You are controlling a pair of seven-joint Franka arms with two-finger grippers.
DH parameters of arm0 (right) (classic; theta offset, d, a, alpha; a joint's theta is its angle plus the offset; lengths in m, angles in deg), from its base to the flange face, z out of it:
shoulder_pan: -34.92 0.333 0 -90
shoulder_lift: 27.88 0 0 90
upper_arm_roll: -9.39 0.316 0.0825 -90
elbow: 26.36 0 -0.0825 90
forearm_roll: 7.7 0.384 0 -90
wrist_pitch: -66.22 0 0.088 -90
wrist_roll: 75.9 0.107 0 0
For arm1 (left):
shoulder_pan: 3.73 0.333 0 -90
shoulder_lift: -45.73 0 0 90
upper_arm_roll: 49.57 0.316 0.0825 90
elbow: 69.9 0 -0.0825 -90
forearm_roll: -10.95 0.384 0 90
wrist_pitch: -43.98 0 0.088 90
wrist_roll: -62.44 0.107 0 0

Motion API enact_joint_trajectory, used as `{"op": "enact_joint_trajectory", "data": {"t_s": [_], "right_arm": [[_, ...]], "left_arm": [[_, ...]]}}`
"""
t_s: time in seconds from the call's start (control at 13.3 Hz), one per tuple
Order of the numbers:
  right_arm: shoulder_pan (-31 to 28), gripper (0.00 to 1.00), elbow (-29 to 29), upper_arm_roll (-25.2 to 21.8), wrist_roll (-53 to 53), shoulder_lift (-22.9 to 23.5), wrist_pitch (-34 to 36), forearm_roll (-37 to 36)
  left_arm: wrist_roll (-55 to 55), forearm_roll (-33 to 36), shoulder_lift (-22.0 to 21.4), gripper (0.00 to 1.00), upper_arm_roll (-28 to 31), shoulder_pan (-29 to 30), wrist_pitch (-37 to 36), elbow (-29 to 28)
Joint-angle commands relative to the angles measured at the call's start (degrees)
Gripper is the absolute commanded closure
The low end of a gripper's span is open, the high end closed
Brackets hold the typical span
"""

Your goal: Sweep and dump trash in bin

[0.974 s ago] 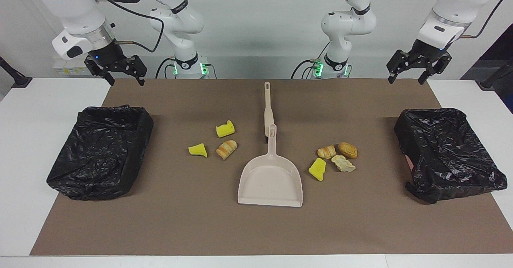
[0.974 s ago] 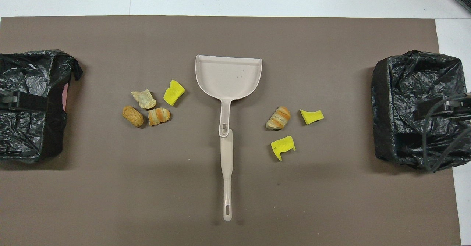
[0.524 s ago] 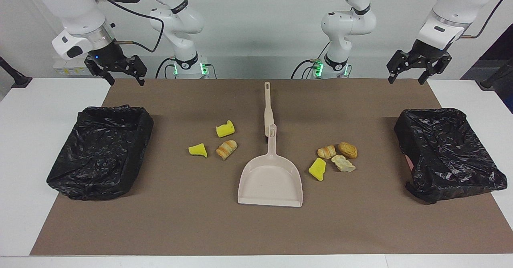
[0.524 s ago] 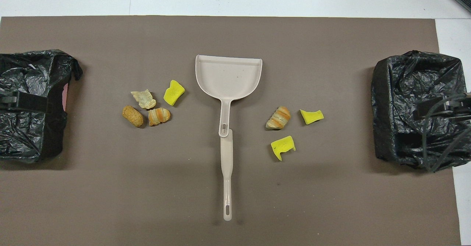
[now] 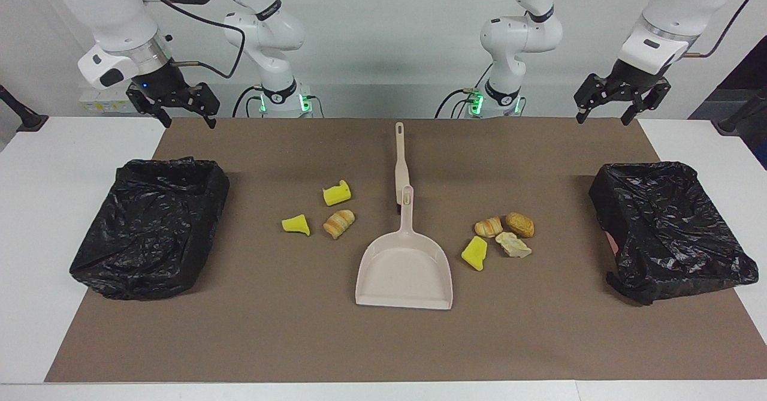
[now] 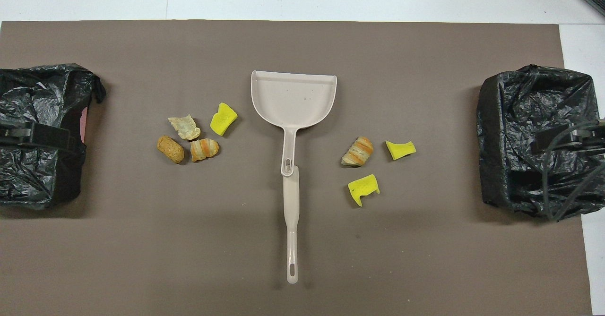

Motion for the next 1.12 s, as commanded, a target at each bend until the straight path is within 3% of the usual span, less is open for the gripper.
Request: {"op": "enact_joint_trajectory", "data": {"t_s": [0.0, 0.15, 0.45, 0.67, 0.82, 1.05], "right_arm": [[-0.1, 0.0, 1.4, 0.2, 0.5, -1.0, -1.0, -0.3], [-0.1, 0.0, 1.6, 0.2, 0.8, -1.1, -0.8, -0.3], [-0.1, 0.0, 1.9, 0.1, 0.5, -1.5, 0.8, -0.4], [0.0, 0.0, 1.6, 0.3, 0.4, -1.1, -0.1, -0.3], [0.7, 0.0, 1.6, 0.5, 0.4, -1.0, -0.2, -0.3], [5.0, 0.0, 0.3, 0.5, 0.9, 0.8, -1.3, -0.6]], "left_arm": [[-1.2, -0.6, -2.2, 0.0, -0.7, -4.0, -0.2, -2.6], [-7.7, -0.6, -2.2, 0.0, -0.8, -8.8, 1.1, -5.5], [-14.9, -0.6, -2.2, 0.0, -0.9, -18.3, 14.3, -13.6], [-21.1, -0.6, -1.1, 0.0, -0.8, -27.1, 15.7, -17.5], [-24.5, -0.6, -1.1, 0.0, -0.9, -31.0, 20.6, -22.6], [-29.4, -0.6, 3.4, 0.0, -0.9, -38.5, 29.4, -28.5]]}}
